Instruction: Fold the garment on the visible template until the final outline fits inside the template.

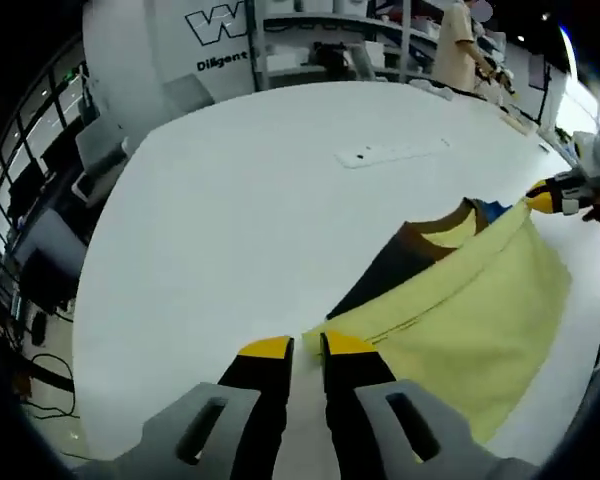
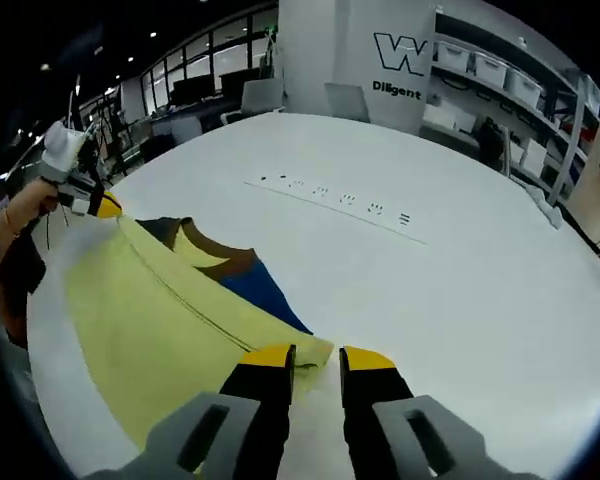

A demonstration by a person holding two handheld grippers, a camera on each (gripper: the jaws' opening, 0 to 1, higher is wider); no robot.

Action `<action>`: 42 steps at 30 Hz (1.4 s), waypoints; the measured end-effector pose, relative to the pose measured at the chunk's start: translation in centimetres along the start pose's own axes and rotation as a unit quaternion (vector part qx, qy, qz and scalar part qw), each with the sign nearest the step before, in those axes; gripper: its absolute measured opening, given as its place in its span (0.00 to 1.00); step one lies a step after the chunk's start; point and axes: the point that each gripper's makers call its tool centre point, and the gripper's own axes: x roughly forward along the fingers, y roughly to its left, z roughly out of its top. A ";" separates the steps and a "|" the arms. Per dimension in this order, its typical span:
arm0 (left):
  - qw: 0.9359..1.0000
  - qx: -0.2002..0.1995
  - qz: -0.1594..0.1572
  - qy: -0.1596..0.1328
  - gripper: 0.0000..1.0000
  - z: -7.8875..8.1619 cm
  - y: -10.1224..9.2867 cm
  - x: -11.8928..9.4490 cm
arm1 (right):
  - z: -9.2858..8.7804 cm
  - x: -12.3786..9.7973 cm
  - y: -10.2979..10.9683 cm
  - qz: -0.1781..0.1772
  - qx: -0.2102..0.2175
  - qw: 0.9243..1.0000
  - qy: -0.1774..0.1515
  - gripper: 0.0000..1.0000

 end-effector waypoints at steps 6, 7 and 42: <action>0.988 0.141 -0.033 -0.054 0.30 0.7 -1.9 -0.4 | -0.1 -0.7 1.5 0.024 -0.077 0.996 -0.023 0.35; 0.987 0.146 -0.036 -0.056 0.32 0.7 -2.1 -0.4 | -0.2 -0.7 1.7 0.028 -0.078 0.996 -0.021 0.36; 0.981 0.183 -0.043 -0.038 0.04 1.4 -0.3 2.7 | 1.4 2.8 -1.4 0.028 -0.122 0.991 -0.057 0.00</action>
